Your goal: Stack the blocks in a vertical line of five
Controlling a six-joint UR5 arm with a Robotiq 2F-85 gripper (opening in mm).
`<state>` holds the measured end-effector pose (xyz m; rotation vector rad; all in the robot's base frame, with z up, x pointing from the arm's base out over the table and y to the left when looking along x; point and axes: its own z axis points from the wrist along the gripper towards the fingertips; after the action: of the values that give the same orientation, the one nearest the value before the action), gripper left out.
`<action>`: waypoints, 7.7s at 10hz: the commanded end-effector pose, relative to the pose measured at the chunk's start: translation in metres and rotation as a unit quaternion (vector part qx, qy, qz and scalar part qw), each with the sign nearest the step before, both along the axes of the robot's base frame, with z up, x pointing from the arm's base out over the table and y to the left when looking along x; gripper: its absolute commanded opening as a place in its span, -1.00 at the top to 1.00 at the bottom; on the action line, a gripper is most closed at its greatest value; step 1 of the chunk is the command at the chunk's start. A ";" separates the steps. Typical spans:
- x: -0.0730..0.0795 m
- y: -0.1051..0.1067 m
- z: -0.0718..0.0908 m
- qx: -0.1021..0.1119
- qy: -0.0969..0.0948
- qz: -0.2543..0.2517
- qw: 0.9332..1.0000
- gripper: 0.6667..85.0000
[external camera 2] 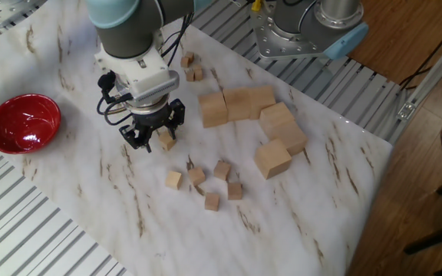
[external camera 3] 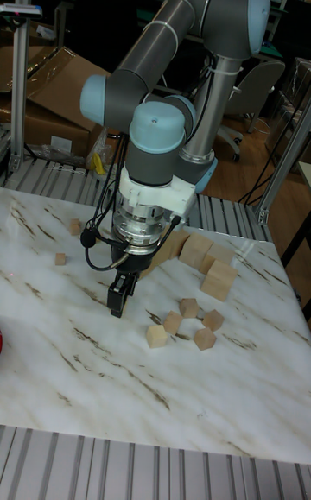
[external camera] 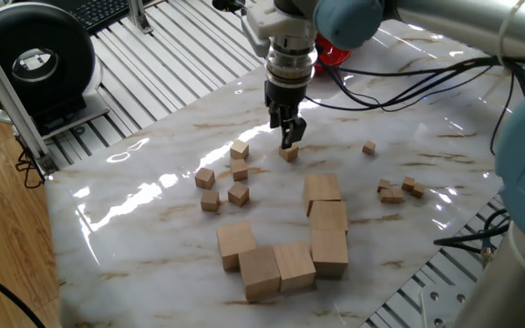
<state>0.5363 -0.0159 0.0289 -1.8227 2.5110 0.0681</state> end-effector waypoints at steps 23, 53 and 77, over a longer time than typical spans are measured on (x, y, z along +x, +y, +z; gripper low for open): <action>-0.001 -0.003 -0.027 -0.016 -0.015 -0.028 0.999 0.09; 0.066 -0.014 -0.025 0.029 0.013 -0.507 0.861 0.66; 0.065 -0.013 -0.021 -0.011 0.037 -0.562 0.826 0.23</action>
<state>0.6013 -0.0273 0.0055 -0.0778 3.1511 0.0503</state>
